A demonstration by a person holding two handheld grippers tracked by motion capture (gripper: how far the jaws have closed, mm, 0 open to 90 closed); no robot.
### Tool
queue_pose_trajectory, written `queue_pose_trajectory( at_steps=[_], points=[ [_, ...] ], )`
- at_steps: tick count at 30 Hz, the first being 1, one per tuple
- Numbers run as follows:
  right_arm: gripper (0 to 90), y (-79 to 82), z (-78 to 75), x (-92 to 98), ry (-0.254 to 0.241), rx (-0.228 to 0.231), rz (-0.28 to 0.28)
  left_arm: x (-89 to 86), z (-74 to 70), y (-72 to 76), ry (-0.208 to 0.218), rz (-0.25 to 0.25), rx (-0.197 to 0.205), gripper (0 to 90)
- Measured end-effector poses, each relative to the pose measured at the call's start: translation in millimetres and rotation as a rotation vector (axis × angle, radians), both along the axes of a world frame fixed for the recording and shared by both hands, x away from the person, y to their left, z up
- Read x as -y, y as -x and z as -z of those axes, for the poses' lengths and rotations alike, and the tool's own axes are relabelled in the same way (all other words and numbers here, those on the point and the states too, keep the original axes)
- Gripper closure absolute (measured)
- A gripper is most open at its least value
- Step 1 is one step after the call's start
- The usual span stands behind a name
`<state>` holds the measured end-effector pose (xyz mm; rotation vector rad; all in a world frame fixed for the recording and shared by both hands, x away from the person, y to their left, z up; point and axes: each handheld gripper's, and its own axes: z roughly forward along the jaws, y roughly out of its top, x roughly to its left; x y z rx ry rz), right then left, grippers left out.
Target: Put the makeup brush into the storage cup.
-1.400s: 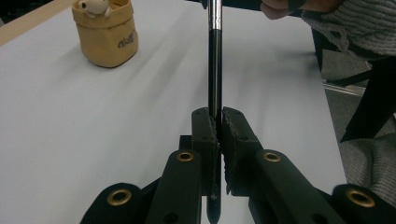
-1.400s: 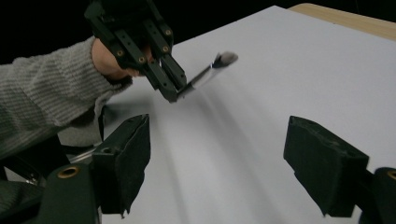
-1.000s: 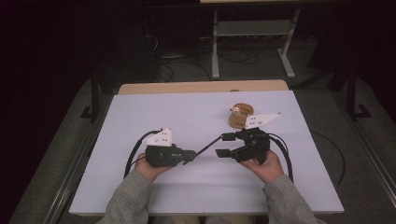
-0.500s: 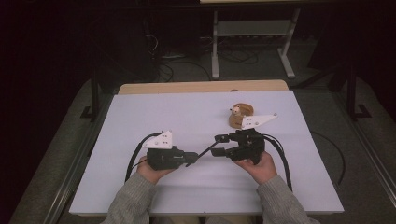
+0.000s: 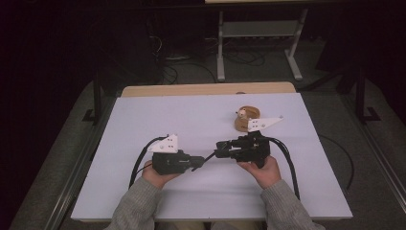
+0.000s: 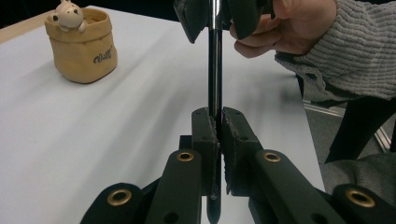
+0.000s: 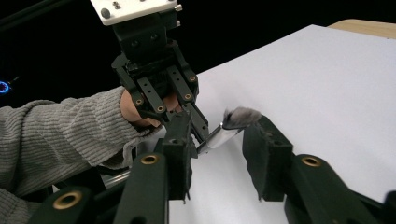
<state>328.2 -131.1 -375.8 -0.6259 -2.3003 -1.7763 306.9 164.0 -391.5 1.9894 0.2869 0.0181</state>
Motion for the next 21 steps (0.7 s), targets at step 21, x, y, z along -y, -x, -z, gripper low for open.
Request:
queue_pose_trajectory(
  at_steps=[21],
  points=[
    [82.0,0.4,-5.6,-0.1,0.131,-0.021,-0.039,4.1,-0.4,3.7,-0.069,-0.018,0.013,73.1]
  ],
)
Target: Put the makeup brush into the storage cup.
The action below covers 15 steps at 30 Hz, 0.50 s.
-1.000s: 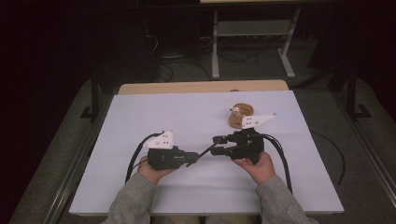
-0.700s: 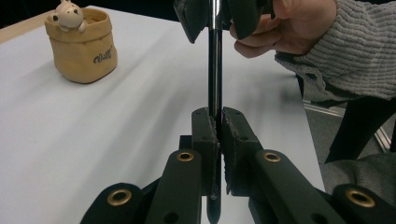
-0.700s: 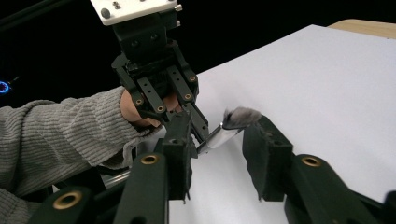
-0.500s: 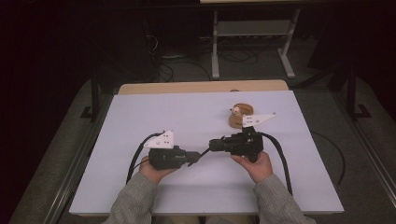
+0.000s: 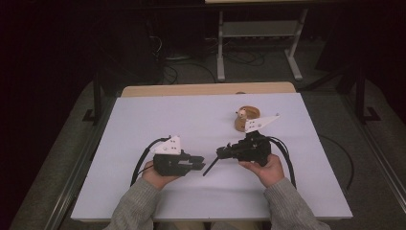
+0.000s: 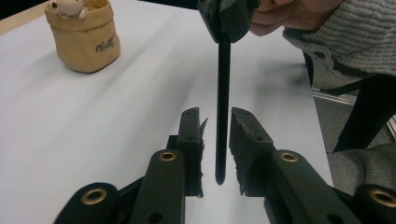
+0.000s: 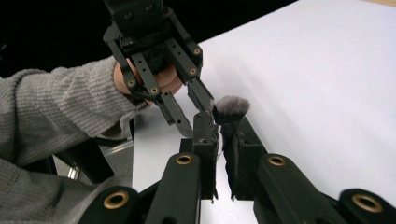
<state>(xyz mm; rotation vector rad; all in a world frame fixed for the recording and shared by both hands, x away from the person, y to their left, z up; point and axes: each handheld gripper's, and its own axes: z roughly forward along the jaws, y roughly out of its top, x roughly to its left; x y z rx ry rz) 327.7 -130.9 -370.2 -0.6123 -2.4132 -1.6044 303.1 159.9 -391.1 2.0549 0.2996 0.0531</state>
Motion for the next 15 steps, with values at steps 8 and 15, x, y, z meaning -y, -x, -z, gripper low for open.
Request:
queue_pose_trajectory(
  at_steps=[8,15],
  points=[
    [82.0,1.3,-7.5,3.0,0.055,0.026,-0.012,-1.3,-1.5,4.5,-0.083,-0.011,0.018,70.4],
    [82.0,1.4,-13.5,6.7,0.081,0.036,-0.01,-6.9,-0.1,9.9,-0.116,-0.03,0.002,70.5]
  ],
)
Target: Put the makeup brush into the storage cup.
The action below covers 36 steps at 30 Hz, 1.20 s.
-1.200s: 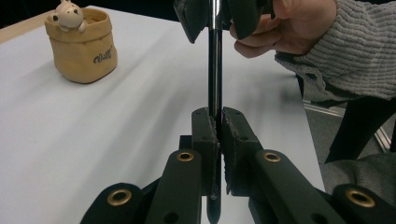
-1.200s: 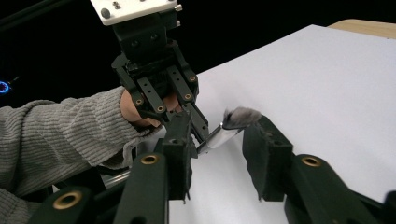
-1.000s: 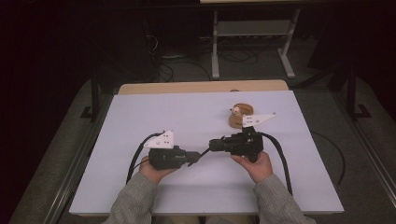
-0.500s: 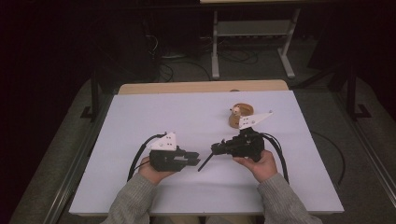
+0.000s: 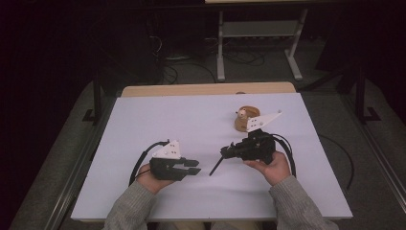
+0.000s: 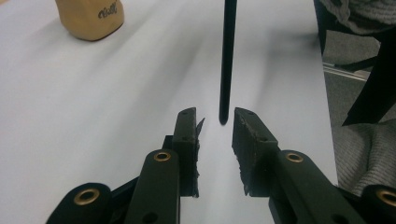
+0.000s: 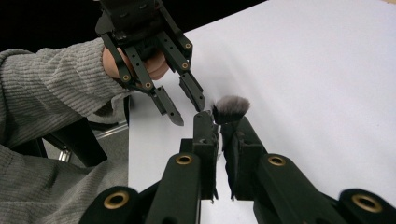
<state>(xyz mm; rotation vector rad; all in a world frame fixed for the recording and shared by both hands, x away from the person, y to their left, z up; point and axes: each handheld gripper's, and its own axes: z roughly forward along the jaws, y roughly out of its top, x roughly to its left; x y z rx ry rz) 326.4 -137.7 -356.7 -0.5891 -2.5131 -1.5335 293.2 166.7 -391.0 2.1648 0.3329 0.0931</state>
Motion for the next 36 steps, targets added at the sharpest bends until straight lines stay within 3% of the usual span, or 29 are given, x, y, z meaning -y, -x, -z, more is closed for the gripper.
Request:
queue_pose_trajectory(
  at_steps=[14,20,36],
  points=[
    [82.0,-2.8,-8.0,6.3,0.056,0.014,0.005,-11.3,4.2,6.2,-0.02,-0.023,-0.021,66.2],
    [82.0,-5.4,-8.8,8.9,0.064,-0.012,0.016,-14.6,6.6,8.5,-0.018,-0.046,-0.029,64.0],
    [82.0,-12.9,-17.4,18.3,0.096,-0.007,0.033,-23.8,7.2,9.1,-0.018,-0.064,-0.016,58.4]
  ],
)
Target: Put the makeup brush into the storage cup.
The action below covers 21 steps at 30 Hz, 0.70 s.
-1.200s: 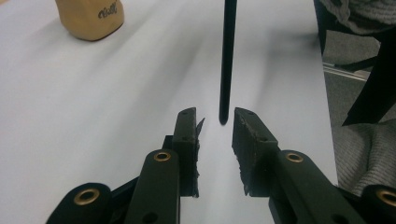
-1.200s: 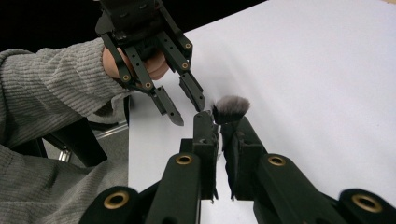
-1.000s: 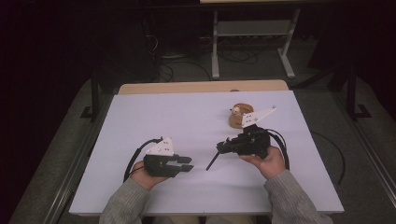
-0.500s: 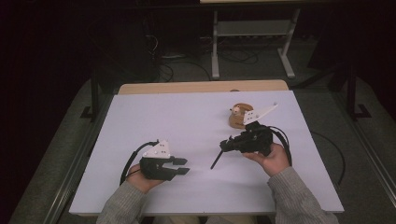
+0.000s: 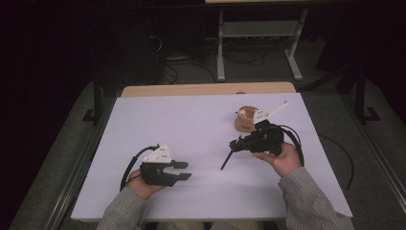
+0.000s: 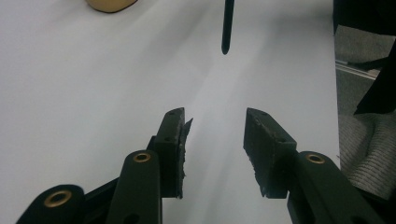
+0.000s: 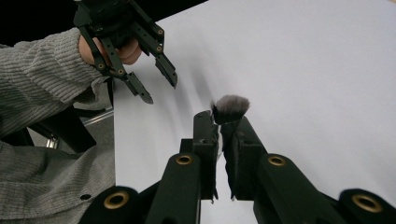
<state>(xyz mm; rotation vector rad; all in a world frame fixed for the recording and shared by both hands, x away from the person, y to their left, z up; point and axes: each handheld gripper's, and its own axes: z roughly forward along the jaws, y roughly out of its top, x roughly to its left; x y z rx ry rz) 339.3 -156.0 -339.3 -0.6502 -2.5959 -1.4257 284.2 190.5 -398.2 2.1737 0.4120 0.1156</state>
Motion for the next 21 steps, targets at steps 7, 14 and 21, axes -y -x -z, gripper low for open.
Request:
queue_pose_trajectory(
  at_steps=[7,14,21],
  points=[
    [82.1,-3.3,0.2,3.5,0.011,-0.01,0.008,-5.2,0.9,-0.2,0.006,-0.011,0.001,57.2],
    [82.0,-6.8,-1.1,6.2,0.019,-0.016,0.011,-8.6,3.0,-0.9,0.007,-0.027,-0.011,55.1],
    [82.1,-8.8,-5.9,9.5,0.035,-0.006,0.012,-8.0,4.0,-1.1,-0.004,-0.026,-0.006,54.1]
  ],
)
